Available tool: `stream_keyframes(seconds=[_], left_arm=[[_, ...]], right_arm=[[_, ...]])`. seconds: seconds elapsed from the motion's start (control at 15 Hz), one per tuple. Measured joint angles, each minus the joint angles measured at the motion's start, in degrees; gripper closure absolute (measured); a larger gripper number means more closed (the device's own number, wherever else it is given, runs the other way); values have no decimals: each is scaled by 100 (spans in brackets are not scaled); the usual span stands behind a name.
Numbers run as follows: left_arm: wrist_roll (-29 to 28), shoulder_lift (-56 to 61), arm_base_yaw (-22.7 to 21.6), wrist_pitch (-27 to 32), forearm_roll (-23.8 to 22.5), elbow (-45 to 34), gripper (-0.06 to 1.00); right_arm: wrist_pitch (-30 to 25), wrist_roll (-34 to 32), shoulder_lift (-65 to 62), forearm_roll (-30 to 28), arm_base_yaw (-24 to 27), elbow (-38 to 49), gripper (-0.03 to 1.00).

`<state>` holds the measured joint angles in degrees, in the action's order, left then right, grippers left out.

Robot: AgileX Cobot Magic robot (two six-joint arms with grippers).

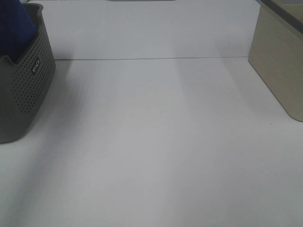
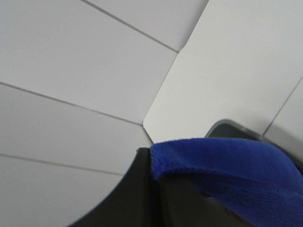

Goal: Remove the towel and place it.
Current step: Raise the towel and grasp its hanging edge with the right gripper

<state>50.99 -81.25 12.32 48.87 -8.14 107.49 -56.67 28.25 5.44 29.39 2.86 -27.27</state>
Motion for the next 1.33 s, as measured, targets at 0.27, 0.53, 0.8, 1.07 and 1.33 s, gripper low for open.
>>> stream_keyframes(seconds=[0.27, 0.53, 0.8, 1.07, 1.33], left_arm=[[350, 23, 1232, 281, 34, 0, 94], [1266, 17, 2114, 338, 40, -86, 94], [2023, -86, 2618, 332, 46, -195, 94], [2378, -252, 3031, -435, 86, -212, 94], [2716, -768, 3065, -550, 126, -235, 94]], right_arm=[[275, 2767, 1644, 2504, 0, 0, 20], [321, 4853, 3203, 4091, 0, 0, 20], [155, 7345, 5053, 6079, 0, 0, 20], [-785, 9202, 6784, 6939, 0, -115, 20], [-1215, 9460, 7993, 6990, 0, -682, 20]])
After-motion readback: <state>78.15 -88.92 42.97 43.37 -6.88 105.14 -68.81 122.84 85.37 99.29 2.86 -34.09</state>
